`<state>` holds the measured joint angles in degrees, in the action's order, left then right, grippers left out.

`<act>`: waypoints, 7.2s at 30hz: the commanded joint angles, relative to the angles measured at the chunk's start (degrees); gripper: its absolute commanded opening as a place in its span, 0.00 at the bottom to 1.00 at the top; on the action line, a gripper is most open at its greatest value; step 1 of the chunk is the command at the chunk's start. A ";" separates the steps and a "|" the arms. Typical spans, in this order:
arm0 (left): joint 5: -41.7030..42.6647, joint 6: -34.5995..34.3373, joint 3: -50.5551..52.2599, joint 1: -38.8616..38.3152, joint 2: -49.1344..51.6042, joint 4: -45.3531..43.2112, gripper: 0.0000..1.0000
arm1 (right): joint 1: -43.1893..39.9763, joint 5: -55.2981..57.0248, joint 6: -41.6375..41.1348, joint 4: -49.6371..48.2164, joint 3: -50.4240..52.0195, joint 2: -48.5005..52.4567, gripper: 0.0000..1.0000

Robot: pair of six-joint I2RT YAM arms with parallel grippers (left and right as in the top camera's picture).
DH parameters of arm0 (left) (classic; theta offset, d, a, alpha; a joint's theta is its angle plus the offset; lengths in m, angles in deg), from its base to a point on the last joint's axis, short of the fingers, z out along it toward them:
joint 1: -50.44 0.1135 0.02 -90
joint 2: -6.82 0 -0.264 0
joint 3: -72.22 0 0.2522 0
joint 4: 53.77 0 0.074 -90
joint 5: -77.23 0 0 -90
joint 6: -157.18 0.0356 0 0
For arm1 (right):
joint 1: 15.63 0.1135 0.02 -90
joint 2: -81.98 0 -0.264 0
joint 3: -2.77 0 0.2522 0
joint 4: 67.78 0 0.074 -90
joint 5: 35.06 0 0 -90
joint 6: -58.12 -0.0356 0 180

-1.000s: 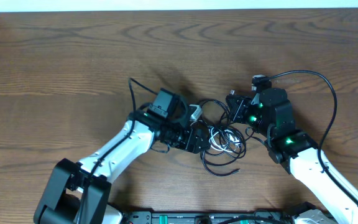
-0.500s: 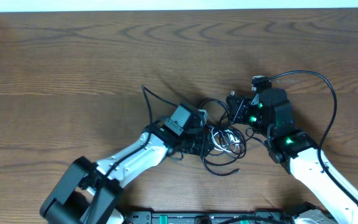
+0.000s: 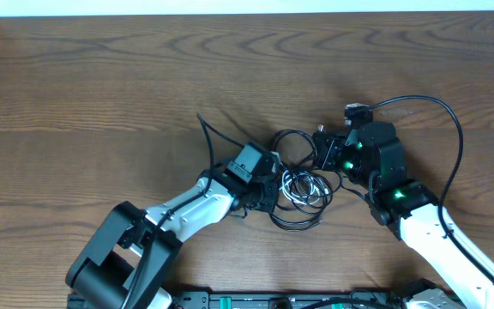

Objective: Untangle cables

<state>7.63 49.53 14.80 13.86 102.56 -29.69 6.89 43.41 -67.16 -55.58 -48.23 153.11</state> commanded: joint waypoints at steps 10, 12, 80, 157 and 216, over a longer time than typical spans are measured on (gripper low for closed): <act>-3.52 11.87 0.42 0.90 1.05 0.46 0.08 | -0.09 8.59 9.22 -1.29 -0.15 -10.56 0.01; -3.52 11.87 0.42 0.90 1.05 0.48 0.08 | -0.09 8.59 9.49 -1.27 -0.15 -12.11 0.01; -3.10 11.39 0.42 0.90 1.05 0.31 0.08 | 1.05 -12.76 -13.81 30.67 0.44 -4.74 0.57; -3.13 11.39 0.42 0.90 1.05 0.68 0.08 | -32.61 -51.08 8.61 21.09 0.81 -8.13 0.01; -3.10 11.39 0.42 0.90 1.05 -0.17 0.08 | -10.69 -25.27 -24.37 21.70 5.79 -3.13 0.31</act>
<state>5.95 60.18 14.30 14.39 102.71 -29.99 -4.12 16.41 -88.34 -33.04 -42.72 149.85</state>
